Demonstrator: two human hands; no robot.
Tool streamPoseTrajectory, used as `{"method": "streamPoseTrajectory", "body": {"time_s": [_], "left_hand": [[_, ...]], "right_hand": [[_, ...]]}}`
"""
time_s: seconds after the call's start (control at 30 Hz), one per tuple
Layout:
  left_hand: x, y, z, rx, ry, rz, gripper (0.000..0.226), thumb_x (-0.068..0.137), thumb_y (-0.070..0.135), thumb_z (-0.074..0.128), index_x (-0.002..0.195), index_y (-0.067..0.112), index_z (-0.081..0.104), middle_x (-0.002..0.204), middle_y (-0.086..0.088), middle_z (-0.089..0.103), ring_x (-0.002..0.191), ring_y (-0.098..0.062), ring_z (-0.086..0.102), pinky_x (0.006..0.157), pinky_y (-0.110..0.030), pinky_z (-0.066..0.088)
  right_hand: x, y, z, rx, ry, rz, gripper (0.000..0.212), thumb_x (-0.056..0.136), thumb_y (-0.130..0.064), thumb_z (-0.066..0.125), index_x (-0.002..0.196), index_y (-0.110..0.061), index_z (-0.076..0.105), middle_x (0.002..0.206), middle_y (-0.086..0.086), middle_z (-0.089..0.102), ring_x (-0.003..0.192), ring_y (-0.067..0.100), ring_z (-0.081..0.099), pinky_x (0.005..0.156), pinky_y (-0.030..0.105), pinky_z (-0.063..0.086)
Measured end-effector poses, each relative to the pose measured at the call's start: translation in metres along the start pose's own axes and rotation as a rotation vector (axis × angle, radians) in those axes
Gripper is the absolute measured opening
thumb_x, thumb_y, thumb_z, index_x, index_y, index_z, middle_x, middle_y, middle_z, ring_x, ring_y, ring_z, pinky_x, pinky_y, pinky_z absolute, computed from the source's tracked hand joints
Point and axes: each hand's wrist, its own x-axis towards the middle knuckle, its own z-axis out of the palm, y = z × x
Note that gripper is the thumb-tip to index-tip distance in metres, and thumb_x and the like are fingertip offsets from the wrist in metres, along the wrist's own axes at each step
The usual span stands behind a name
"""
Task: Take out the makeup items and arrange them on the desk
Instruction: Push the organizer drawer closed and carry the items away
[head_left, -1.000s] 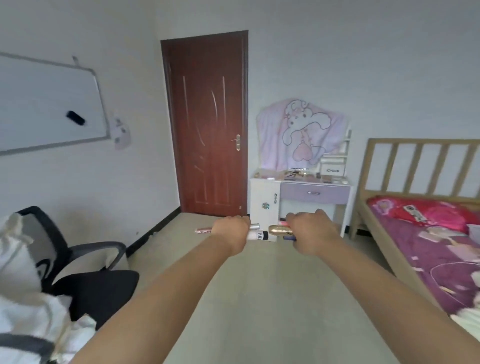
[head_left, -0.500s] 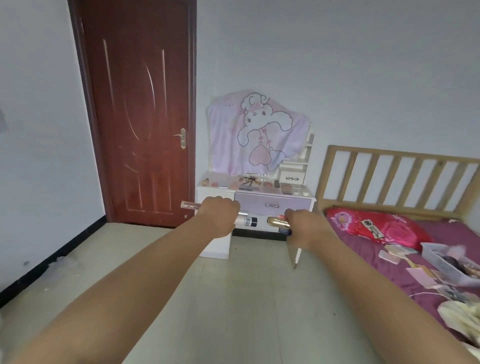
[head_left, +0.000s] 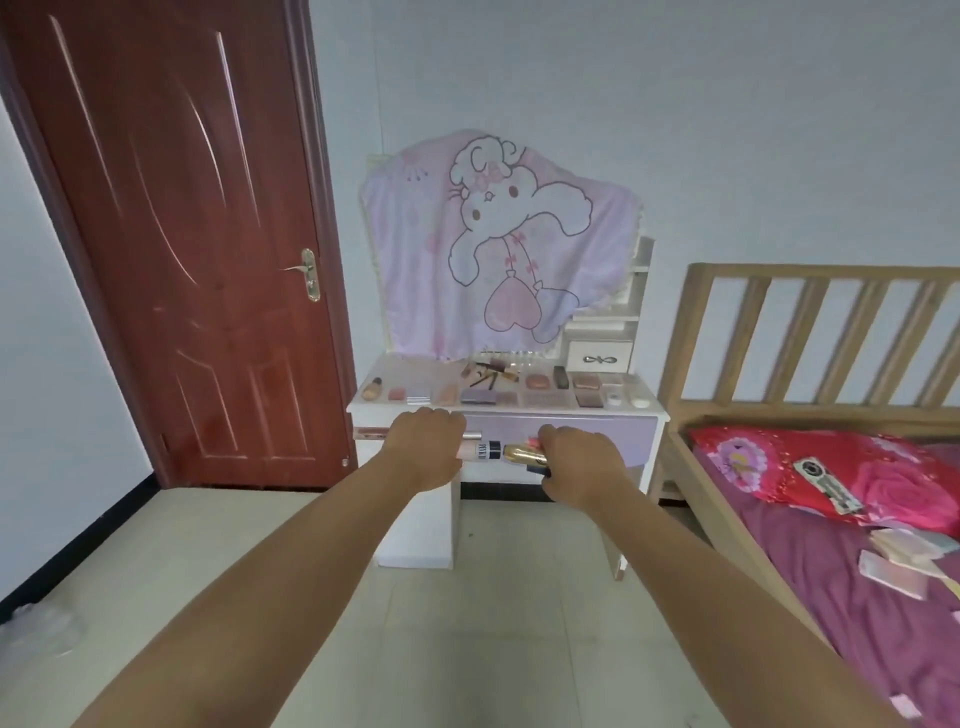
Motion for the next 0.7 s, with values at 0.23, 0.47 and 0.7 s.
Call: {"method": "streamPoseTrajectory", "body": {"time_s": [0.23, 0.47, 0.7], "left_hand": [[0.136, -0.074, 0.072, 0.000, -0.084, -0.084, 0.027, 0.087, 0.023, 0.045, 0.110, 0.009, 0.045, 0.110, -0.007, 0.055, 0.099, -0.025, 0.055, 0.065, -0.031, 0.035], [0.293, -0.190, 0.160, -0.035, -0.145, -0.169, 0.028, 0.087, 0.023, 0.045, 0.112, 0.010, 0.045, 0.109, -0.006, 0.057, 0.098, -0.024, 0.056, 0.066, -0.031, 0.036], [0.418, -0.264, 0.242, -0.092, -0.224, -0.178, 0.026, 0.087, 0.023, 0.045, 0.108, 0.008, 0.047, 0.108, -0.007, 0.058, 0.097, -0.024, 0.056, 0.067, -0.029, 0.035]], "right_hand": [[0.181, 0.003, 0.054, 0.069, -0.034, -0.144, 0.029, 0.082, -0.011, 0.054, 0.111, -0.011, 0.048, 0.105, 0.008, 0.060, 0.092, 0.026, 0.059, 0.075, 0.032, 0.045], [0.380, 0.007, 0.116, 0.033, -0.086, -0.125, 0.030, 0.082, -0.012, 0.050, 0.111, -0.010, 0.045, 0.107, 0.007, 0.059, 0.095, 0.026, 0.058, 0.074, 0.031, 0.045], [0.532, 0.025, 0.172, 0.051, -0.210, -0.027, 0.029, 0.078, -0.012, 0.053, 0.106, -0.011, 0.049, 0.101, 0.006, 0.062, 0.092, 0.025, 0.060, 0.069, 0.030, 0.046]]}}
